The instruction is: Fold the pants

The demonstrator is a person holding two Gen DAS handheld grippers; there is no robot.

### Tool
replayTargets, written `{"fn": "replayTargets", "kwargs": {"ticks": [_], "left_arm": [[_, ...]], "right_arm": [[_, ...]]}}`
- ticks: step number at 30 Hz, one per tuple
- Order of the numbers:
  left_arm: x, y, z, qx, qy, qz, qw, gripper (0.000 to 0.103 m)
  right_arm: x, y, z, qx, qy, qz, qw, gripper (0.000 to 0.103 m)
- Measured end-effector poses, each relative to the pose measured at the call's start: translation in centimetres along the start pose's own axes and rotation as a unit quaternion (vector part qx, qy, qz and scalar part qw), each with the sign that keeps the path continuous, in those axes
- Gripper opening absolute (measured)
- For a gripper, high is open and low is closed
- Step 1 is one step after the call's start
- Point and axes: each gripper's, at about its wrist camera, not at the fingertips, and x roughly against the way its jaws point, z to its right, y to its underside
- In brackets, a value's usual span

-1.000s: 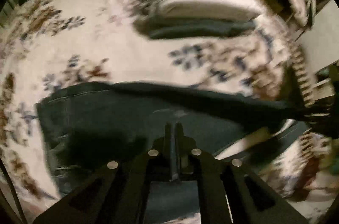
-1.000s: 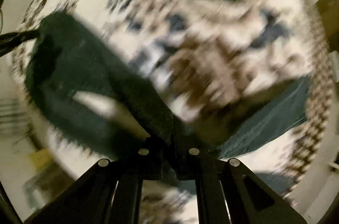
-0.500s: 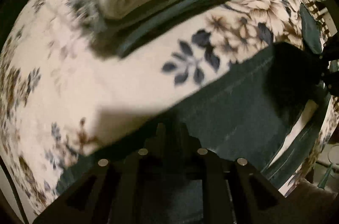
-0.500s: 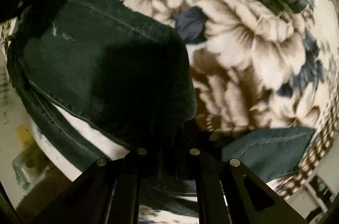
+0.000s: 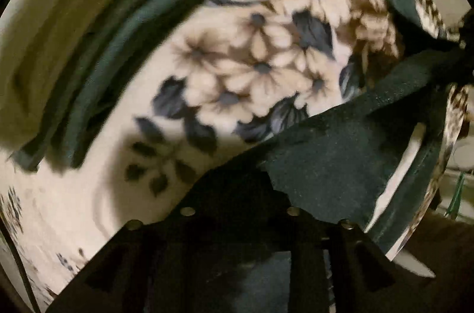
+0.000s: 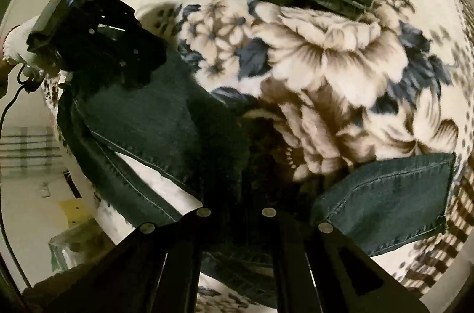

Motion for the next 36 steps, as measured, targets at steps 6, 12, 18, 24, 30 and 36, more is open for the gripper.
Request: {"fn": "replayTargets", "kwargs": {"ticks": [6, 12, 18, 24, 30, 36], "left_arm": [[-2.8, 0.1, 1.5, -0.043, -0.035, -0.006, 0.9985, 0.021], [0.8, 2.0, 4.5, 0.009, -0.076, 0.082, 0.9936, 0.000], [9.1, 9.5, 8.2, 0.118, -0.073, 0.205, 0.9688, 0.000], [8.8, 17.1, 14.2, 0.251, 0.003, 0.216, 0.9436, 0.000], [4.0, 20.9, 16.1, 0.380, 0.052, 0.134, 0.9139, 0.001], [6.8, 18.4, 14.1, 0.354, 0.008, 0.154, 0.9225, 0.039]], "right_arm": [[-2.0, -1.7, 0.0, -0.006, 0.020, -0.007, 1.000, 0.005], [-0.2, -1.1, 0.6, -0.026, 0.054, 0.014, 0.998, 0.005], [3.5, 2.8, -1.6, -0.039, 0.086, 0.070, 0.993, 0.005], [2.7, 8.8, -8.1, 0.023, 0.128, 0.069, 0.989, 0.005], [-3.1, 10.0, -9.7, 0.029, 0.111, -0.029, 0.993, 0.010], [-4.4, 5.5, -9.2, 0.017, 0.099, -0.046, 0.994, 0.081]]}}
